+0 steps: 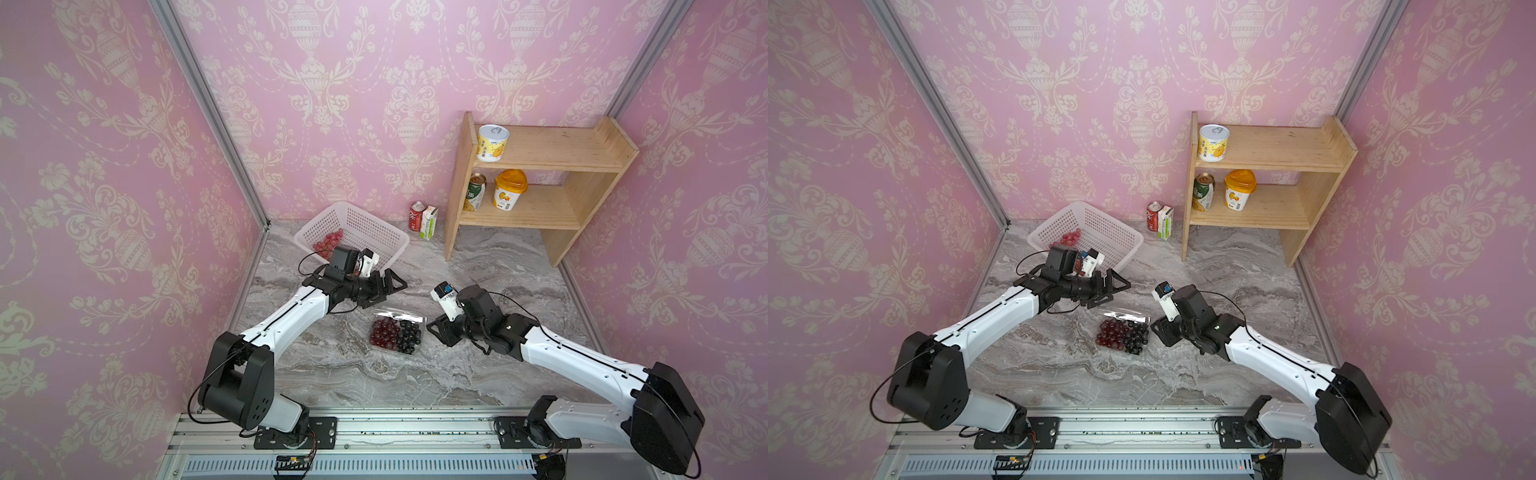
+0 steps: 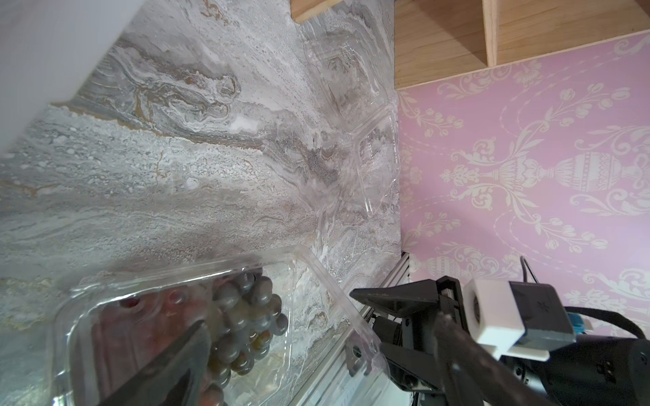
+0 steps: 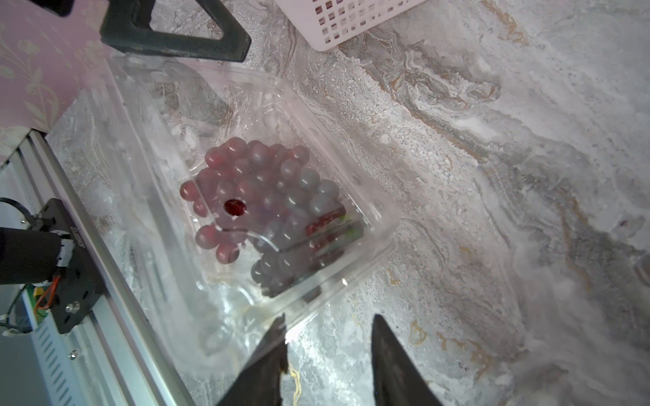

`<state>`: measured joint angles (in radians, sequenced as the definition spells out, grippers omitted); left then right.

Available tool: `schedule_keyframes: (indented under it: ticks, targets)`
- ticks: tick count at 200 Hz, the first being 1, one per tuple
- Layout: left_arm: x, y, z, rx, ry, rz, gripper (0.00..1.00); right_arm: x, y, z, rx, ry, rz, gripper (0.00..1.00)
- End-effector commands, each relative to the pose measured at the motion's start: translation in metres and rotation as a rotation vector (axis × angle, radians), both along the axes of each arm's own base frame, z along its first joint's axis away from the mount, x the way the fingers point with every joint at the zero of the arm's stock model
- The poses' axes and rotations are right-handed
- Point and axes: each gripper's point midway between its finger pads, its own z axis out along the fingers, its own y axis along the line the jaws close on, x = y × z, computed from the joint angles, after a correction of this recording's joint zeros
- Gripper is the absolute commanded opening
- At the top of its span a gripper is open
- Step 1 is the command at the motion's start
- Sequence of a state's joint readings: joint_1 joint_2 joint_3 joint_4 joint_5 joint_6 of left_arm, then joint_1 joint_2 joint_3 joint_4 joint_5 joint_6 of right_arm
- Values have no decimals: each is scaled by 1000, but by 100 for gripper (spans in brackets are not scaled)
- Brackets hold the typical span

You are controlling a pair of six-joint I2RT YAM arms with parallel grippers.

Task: Pack grapes into containers
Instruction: Close the packing box at the center of the board.

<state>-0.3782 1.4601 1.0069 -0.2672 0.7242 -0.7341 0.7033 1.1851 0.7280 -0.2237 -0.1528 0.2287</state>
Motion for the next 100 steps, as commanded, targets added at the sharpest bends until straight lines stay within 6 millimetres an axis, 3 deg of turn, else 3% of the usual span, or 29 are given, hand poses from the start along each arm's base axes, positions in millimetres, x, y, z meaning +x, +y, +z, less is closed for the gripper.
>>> schedule_keyframes:
  ticks: [1,25,54,73,100]
  targets:
    - [-9,4,-9,16,6,7,99,-8,-15,1,1,4,-64,54]
    - [-20,7,-27,36,37,10,99,-16,-32,-4,12,18,-139,71]
    - [-29,10,-45,52,57,20,99,-23,-34,-12,88,111,-229,86]
    - [-32,10,-54,49,67,33,99,-27,-23,-23,177,215,-267,91]
    - [-36,7,-65,41,80,42,99,-32,-9,-44,256,357,-299,90]
